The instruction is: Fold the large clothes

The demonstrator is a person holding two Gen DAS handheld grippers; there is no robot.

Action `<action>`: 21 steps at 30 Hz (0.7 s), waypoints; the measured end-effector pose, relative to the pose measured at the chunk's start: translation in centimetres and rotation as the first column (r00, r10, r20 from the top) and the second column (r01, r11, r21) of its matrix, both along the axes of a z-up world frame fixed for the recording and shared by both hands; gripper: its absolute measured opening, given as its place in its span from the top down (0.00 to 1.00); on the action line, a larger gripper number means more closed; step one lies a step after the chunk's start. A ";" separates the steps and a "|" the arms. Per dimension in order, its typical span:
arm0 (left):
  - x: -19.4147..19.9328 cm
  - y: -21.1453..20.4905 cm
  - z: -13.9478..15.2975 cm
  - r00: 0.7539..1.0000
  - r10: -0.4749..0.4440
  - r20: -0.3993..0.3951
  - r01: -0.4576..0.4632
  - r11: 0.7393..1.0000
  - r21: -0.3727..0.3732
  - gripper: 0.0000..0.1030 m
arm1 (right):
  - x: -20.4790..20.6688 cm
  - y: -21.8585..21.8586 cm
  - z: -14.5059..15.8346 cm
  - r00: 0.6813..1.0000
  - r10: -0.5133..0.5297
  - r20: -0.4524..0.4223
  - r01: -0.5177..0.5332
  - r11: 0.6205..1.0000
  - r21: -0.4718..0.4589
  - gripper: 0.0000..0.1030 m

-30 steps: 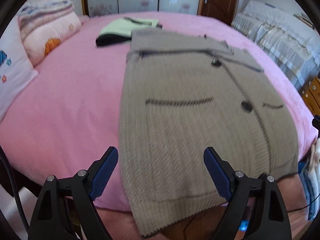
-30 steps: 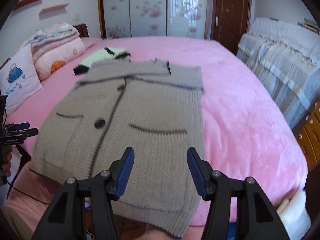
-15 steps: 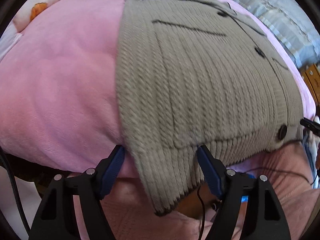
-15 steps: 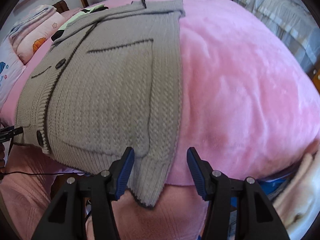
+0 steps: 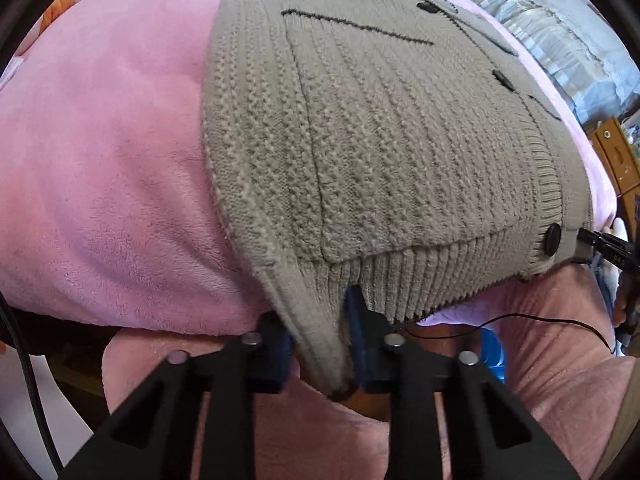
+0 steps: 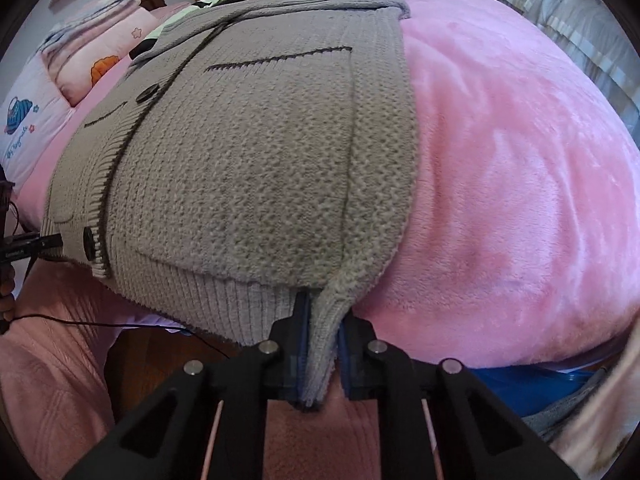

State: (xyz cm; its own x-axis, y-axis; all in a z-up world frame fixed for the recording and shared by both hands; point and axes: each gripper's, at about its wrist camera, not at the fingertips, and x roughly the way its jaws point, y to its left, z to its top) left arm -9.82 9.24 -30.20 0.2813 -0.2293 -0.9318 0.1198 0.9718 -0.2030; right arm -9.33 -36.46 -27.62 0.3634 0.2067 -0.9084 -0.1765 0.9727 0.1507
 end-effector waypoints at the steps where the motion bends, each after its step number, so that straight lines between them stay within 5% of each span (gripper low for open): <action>1: 0.2 -0.3 0.0 1.000 -0.001 -0.004 0.001 1.000 0.000 0.89 | 0.1 0.0 0.0 1.000 -0.001 0.000 0.001 1.000 0.001 0.91; 10: 1.1 -3.0 3.9 0.997 0.074 -0.001 -0.074 0.996 0.058 0.95 | -0.3 0.6 4.6 0.999 0.016 0.051 -0.017 1.000 0.019 0.94; 16: 2.1 -4.2 12.2 0.979 0.140 0.147 -0.126 0.987 -0.103 0.95 | 0.6 0.4 13.0 0.978 0.000 0.208 -0.030 0.989 0.143 0.94; 21: 5.3 -3.2 19.3 0.929 0.241 0.281 -0.192 0.963 -0.191 0.95 | 4.1 0.3 19.6 0.932 -0.074 0.355 -0.019 0.968 0.252 0.94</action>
